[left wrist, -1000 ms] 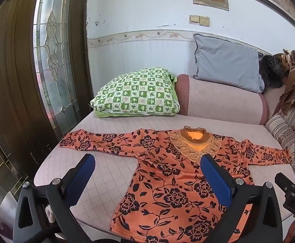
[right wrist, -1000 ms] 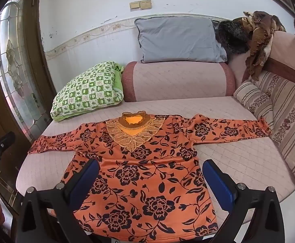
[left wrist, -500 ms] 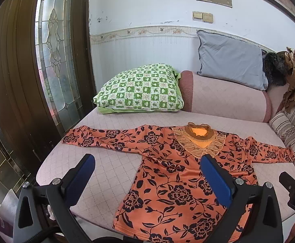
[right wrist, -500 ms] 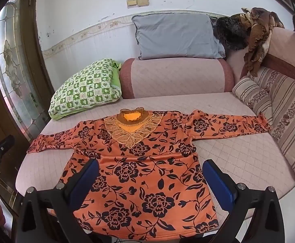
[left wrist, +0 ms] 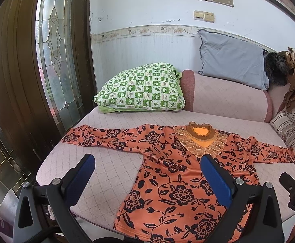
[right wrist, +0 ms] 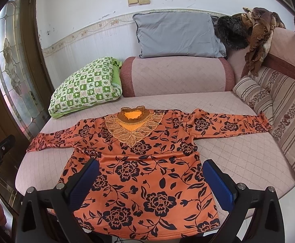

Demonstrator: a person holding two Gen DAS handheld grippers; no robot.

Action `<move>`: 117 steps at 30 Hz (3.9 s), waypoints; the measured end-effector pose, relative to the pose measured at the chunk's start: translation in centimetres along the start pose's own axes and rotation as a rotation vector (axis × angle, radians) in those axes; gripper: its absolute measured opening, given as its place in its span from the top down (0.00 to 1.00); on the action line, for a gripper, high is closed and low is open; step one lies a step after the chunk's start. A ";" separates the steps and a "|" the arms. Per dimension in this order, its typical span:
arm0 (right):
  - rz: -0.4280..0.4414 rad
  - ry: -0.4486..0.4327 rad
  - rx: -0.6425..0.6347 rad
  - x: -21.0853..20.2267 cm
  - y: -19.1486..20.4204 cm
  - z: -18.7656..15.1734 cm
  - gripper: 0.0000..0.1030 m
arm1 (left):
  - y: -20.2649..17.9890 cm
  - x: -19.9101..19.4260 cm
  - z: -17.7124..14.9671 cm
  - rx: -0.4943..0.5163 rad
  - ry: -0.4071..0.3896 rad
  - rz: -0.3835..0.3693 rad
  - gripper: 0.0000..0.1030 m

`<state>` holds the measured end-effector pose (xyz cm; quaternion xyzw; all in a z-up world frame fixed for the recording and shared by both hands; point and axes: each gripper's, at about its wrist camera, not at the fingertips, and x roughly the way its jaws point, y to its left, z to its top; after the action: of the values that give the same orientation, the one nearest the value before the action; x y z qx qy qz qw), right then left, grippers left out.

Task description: Fold small clothes

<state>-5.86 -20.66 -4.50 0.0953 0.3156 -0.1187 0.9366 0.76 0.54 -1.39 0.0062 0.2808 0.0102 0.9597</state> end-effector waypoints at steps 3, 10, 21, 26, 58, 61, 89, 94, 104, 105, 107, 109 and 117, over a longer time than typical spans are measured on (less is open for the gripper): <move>-0.001 -0.004 0.000 0.0 0.1 0.0 0.00 | 0.0 0.2 0.1 0.004 -0.001 -0.001 0.00; -0.003 0.001 -0.003 0.6 0.3 0.3 0.00 | -0.3 0.8 0.3 0.013 0.002 -0.007 0.00; 0.004 0.037 0.011 3.6 0.4 0.9 0.00 | -1.5 3.0 0.8 0.039 0.025 -0.001 0.00; -0.002 0.044 0.018 4.3 0.1 1.0 0.00 | -1.9 3.6 0.9 0.040 0.028 -0.003 0.00; -0.114 0.102 0.075 15.3 -5.9 4.5 0.00 | -9.6 16.8 2.8 0.067 0.100 -0.064 0.00; -0.129 0.103 0.095 16.6 -8.6 4.6 0.00 | -10.7 19.0 2.3 0.075 0.116 -0.061 0.00; -0.416 -0.030 0.927 28.7 -54.5 1.9 0.72 | -15.9 31.7 -4.9 0.239 0.244 -0.083 0.00; -0.396 -0.068 0.900 28.1 -53.7 2.0 0.92 | -15.8 31.4 -4.6 0.232 0.242 -0.080 0.00; 0.071 -0.220 0.775 22.3 -40.2 10.6 0.92 | -11.1 29.5 -1.9 0.096 0.183 -0.055 0.00; 0.115 -0.218 0.759 22.1 -38.2 11.3 0.92 | -10.4 29.3 -1.6 0.084 0.175 -0.045 0.00; 0.214 -0.202 0.725 22.3 -33.6 12.8 0.92 | -8.3 29.2 -1.1 0.048 0.173 -0.029 0.00; 0.308 -0.169 0.693 23.0 -28.2 13.9 0.92 | -6.2 29.1 -0.8 0.008 0.181 -0.014 0.00; 0.624 0.028 0.651 30.0 -6.5 13.0 0.92 | 2.9 29.2 -0.6 -0.134 0.188 0.110 0.00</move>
<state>22.91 -35.06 -13.40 0.4773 0.2308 0.0774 0.8443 24.97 4.15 -17.59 -0.0436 0.3673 0.0823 0.9254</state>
